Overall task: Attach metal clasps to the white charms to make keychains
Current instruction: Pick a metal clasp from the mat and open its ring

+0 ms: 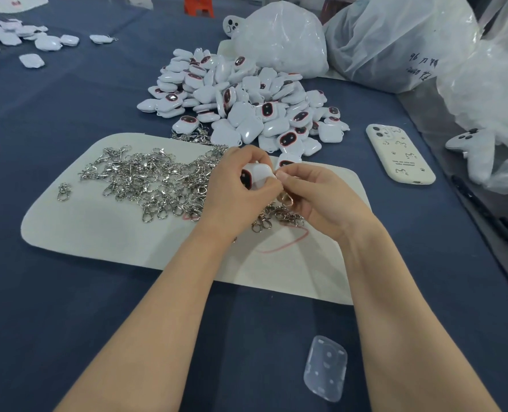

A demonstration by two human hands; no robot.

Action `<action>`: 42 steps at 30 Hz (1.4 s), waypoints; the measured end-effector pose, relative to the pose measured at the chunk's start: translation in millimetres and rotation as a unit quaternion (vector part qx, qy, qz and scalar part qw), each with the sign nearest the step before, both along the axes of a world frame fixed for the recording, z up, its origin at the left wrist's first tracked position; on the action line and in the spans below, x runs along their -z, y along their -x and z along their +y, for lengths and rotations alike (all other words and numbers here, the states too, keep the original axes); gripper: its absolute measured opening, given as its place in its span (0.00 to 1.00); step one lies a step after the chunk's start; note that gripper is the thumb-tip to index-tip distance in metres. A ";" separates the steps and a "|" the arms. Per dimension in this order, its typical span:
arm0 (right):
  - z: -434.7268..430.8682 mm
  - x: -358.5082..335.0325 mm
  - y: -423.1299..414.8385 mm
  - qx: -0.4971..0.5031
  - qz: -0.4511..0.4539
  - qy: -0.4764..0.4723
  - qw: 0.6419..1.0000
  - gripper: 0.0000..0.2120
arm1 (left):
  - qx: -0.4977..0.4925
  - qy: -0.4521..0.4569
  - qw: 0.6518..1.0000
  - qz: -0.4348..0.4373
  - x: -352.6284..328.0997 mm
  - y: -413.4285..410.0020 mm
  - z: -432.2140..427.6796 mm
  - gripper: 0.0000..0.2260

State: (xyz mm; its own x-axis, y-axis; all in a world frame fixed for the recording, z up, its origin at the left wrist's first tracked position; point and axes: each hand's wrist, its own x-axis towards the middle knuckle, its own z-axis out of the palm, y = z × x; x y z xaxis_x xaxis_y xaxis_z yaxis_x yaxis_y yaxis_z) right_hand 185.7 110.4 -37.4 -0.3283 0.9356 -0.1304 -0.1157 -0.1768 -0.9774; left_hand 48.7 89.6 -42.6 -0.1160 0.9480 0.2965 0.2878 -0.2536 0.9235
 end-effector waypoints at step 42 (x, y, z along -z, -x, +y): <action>1.5 -6.1 7.7 0.085 -0.274 -0.145 0.947 0.12 | 0.126 0.030 0.991 -0.024 0.4 19.4 10.3 0.12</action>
State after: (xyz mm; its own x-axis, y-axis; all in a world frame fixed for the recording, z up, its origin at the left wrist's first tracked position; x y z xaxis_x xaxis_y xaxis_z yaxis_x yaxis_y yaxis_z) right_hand 177.9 111.9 -31.2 -0.1266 0.9914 0.0330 0.4201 0.0837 -0.9036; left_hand 29.3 99.9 -43.0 0.1144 0.9643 0.2391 0.1766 -0.2565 0.9503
